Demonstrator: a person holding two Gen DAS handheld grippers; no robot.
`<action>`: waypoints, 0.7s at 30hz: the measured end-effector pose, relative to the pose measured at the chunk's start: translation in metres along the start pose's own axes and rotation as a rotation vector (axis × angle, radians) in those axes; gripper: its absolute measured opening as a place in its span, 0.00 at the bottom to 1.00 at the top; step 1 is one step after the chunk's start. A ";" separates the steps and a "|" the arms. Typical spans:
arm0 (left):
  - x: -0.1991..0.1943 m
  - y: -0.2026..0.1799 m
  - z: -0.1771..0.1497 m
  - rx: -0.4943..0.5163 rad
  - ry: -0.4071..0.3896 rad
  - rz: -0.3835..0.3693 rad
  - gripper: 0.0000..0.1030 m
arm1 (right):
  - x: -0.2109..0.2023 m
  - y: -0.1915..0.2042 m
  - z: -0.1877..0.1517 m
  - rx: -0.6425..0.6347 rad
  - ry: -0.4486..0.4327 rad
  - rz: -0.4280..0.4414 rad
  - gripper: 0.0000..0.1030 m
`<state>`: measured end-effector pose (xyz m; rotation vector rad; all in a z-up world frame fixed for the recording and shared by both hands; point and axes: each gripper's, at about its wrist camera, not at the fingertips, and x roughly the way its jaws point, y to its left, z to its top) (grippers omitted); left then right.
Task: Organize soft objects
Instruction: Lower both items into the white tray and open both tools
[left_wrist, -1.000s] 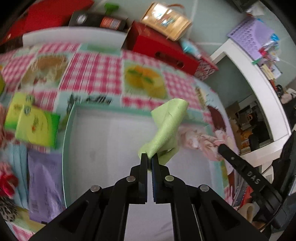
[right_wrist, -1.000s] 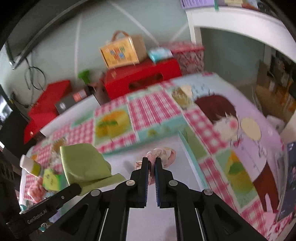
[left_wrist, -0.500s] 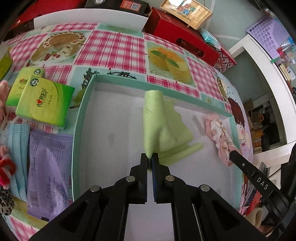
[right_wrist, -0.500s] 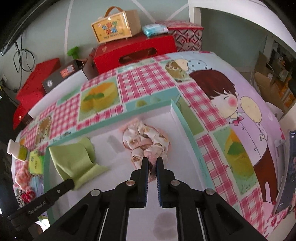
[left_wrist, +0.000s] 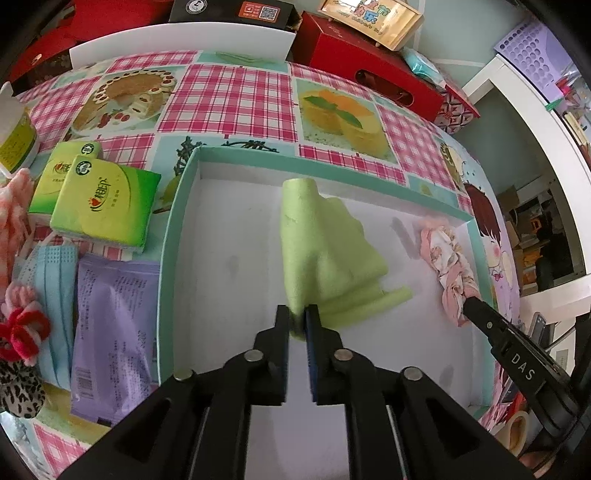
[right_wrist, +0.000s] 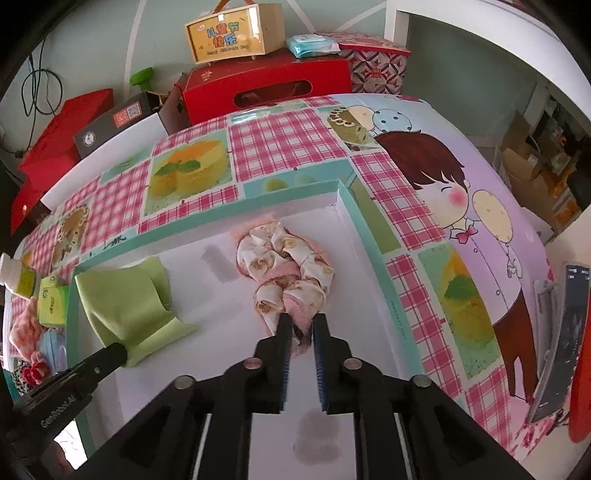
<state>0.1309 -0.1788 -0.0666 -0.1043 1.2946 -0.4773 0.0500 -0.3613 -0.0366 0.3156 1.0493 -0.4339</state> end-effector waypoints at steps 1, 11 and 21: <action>-0.002 0.000 -0.001 0.002 0.000 0.003 0.19 | -0.002 0.001 0.000 -0.004 -0.005 -0.005 0.30; -0.028 -0.008 -0.001 0.037 -0.036 0.010 0.50 | -0.026 0.006 0.004 -0.022 -0.085 -0.022 0.58; -0.042 0.001 0.003 0.006 -0.105 0.070 0.83 | -0.034 0.004 0.007 -0.005 -0.140 -0.015 0.92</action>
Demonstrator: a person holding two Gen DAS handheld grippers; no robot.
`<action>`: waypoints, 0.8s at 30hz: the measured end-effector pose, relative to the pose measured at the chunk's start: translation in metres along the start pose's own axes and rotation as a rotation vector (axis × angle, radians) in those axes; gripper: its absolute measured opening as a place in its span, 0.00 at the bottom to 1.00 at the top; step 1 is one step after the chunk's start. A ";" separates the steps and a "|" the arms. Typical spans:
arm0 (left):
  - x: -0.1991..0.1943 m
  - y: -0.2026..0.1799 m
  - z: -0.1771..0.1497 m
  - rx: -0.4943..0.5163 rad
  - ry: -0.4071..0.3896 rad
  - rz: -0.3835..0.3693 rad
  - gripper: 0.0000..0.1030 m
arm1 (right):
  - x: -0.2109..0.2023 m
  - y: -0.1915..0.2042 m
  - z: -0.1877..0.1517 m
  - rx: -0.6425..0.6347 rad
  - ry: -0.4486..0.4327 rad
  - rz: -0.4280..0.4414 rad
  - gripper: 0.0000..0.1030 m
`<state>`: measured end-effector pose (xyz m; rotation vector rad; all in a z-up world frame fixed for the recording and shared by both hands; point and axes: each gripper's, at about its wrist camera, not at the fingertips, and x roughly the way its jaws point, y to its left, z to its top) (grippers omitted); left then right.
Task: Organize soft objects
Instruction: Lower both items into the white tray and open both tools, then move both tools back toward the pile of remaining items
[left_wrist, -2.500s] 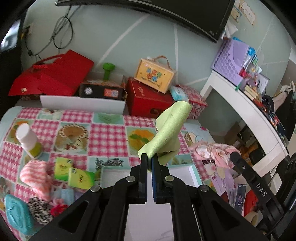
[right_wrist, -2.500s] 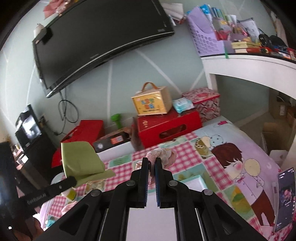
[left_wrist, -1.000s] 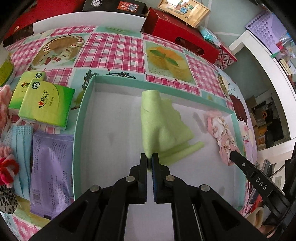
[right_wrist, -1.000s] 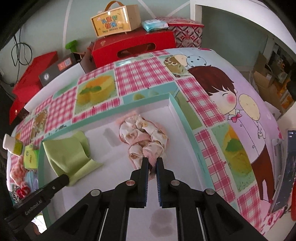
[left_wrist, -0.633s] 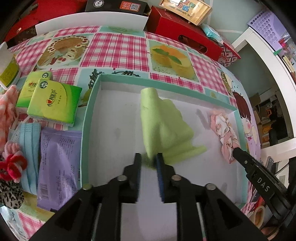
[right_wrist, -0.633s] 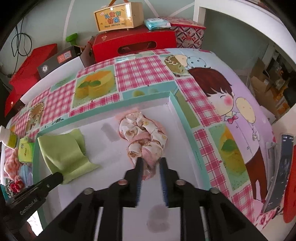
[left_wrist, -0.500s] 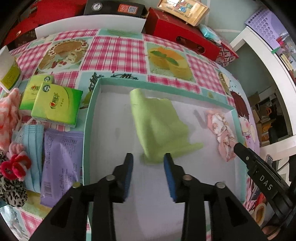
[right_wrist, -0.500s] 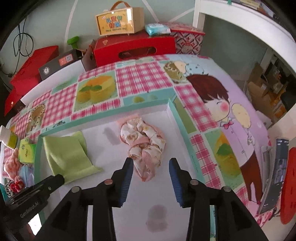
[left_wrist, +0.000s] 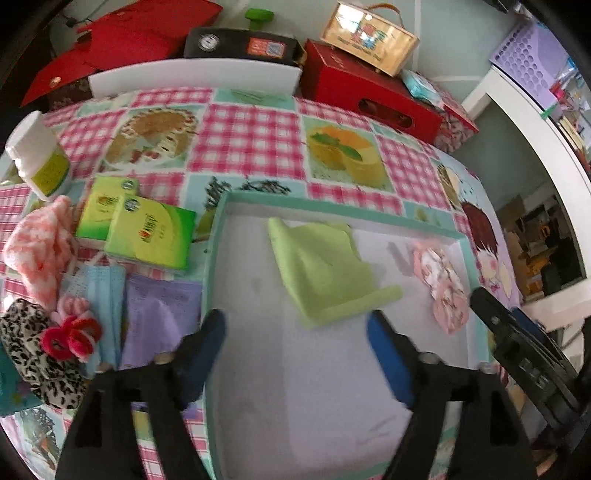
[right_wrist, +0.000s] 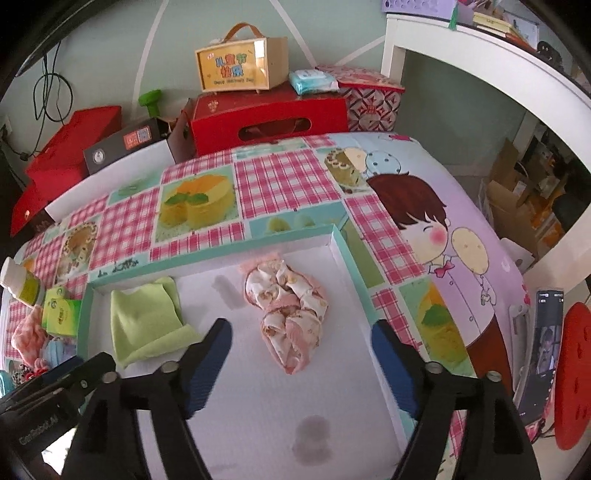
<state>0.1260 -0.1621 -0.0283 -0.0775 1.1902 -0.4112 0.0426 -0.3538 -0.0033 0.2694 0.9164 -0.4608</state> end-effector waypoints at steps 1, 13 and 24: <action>-0.001 0.001 0.001 0.000 -0.018 0.013 0.86 | -0.001 -0.001 0.000 0.008 -0.007 0.005 0.99; -0.001 0.009 0.002 -0.004 -0.074 0.091 0.92 | 0.002 0.005 0.000 -0.012 -0.008 0.000 1.00; -0.002 0.016 0.004 -0.016 -0.074 0.107 0.92 | 0.000 0.008 0.001 -0.034 -0.022 -0.012 1.00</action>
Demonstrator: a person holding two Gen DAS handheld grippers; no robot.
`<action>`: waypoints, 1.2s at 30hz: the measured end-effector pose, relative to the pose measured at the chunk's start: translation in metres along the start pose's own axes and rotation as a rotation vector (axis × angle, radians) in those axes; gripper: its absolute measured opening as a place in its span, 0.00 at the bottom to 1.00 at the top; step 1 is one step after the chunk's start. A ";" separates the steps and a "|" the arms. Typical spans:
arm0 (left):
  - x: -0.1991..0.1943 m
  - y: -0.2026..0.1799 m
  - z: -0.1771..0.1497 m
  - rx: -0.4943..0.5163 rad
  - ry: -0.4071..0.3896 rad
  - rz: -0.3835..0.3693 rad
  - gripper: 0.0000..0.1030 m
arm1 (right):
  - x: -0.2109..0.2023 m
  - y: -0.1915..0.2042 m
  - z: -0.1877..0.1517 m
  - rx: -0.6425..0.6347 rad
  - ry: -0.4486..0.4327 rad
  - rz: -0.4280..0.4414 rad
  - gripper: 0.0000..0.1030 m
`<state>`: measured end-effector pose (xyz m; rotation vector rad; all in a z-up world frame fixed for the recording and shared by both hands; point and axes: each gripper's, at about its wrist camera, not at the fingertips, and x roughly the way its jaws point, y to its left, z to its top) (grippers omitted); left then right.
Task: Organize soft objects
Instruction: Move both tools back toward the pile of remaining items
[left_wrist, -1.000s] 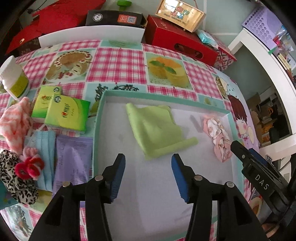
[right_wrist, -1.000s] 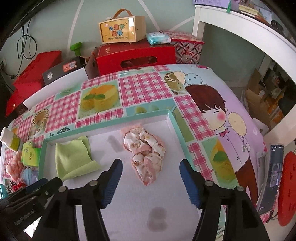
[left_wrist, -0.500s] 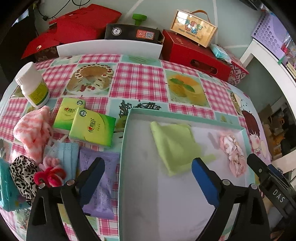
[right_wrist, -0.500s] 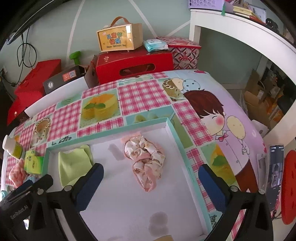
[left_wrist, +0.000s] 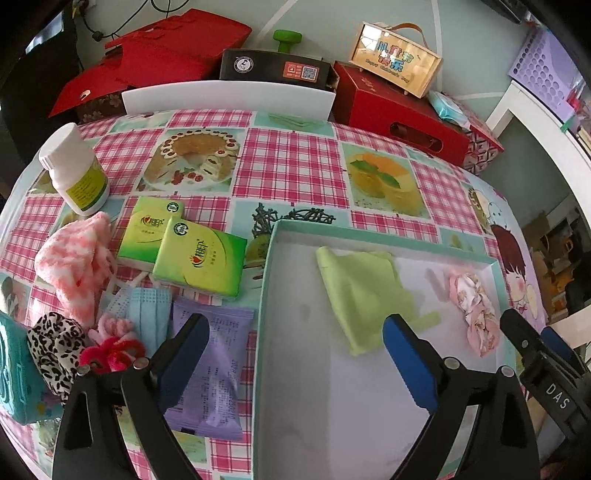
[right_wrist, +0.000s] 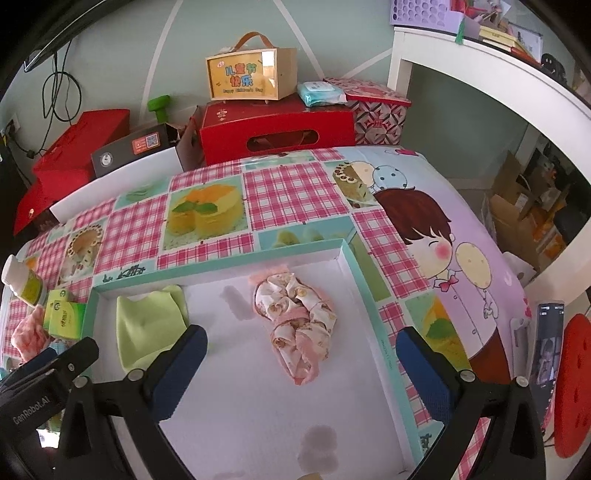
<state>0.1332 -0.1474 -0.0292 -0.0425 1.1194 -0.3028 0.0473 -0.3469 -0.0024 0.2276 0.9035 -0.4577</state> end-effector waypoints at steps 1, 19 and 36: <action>0.000 0.001 0.000 0.001 -0.003 0.009 0.92 | 0.000 0.000 0.000 0.000 0.002 -0.001 1.00; -0.026 0.060 0.023 -0.093 -0.072 0.088 0.92 | 0.000 0.027 -0.001 -0.055 0.004 0.039 1.00; -0.085 0.181 0.039 -0.321 -0.217 0.222 0.92 | -0.014 0.075 0.003 -0.056 -0.068 0.250 1.00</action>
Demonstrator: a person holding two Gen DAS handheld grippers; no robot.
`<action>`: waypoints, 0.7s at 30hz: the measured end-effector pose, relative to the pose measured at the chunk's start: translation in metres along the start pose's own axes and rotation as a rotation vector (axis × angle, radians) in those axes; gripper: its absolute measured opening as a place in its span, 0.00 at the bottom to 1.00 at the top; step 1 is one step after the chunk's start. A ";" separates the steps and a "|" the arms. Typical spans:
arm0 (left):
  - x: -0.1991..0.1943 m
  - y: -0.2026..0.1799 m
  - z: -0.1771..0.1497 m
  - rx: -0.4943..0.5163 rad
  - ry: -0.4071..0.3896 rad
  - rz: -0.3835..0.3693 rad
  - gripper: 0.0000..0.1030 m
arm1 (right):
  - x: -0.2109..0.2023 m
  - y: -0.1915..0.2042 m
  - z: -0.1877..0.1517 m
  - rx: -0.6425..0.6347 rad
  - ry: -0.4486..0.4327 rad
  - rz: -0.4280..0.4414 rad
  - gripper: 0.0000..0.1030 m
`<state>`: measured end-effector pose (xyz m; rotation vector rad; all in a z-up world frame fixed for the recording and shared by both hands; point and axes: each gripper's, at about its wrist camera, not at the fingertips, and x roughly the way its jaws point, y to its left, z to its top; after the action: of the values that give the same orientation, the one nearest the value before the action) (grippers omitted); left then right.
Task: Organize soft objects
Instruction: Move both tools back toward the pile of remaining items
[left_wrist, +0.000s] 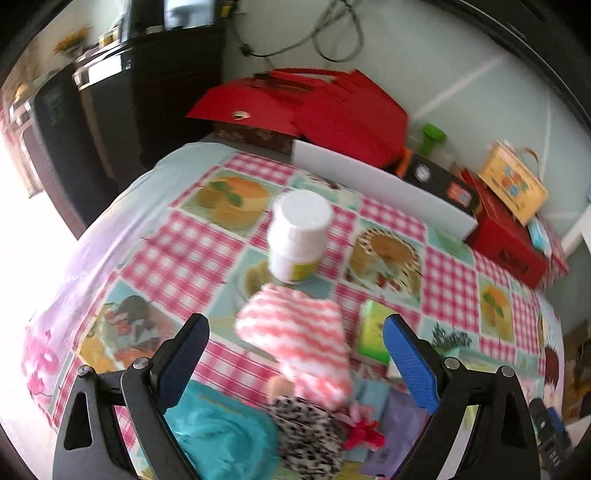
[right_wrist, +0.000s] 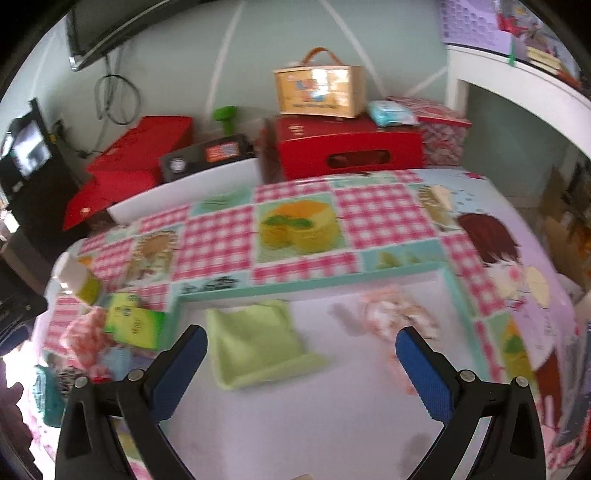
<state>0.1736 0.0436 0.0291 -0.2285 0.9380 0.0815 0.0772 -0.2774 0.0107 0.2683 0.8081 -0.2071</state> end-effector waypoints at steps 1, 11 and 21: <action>-0.001 0.004 0.000 -0.014 -0.006 0.000 0.92 | 0.001 0.005 0.000 -0.003 0.000 0.018 1.00; 0.007 0.019 0.005 -0.018 -0.020 -0.020 0.92 | 0.008 0.060 0.002 -0.044 -0.037 0.225 1.00; 0.027 0.017 0.007 -0.040 0.050 -0.084 0.92 | 0.020 0.097 0.006 -0.062 -0.026 0.340 1.00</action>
<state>0.1927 0.0615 0.0085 -0.3076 0.9761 0.0174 0.1223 -0.1890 0.0149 0.3386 0.7295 0.1331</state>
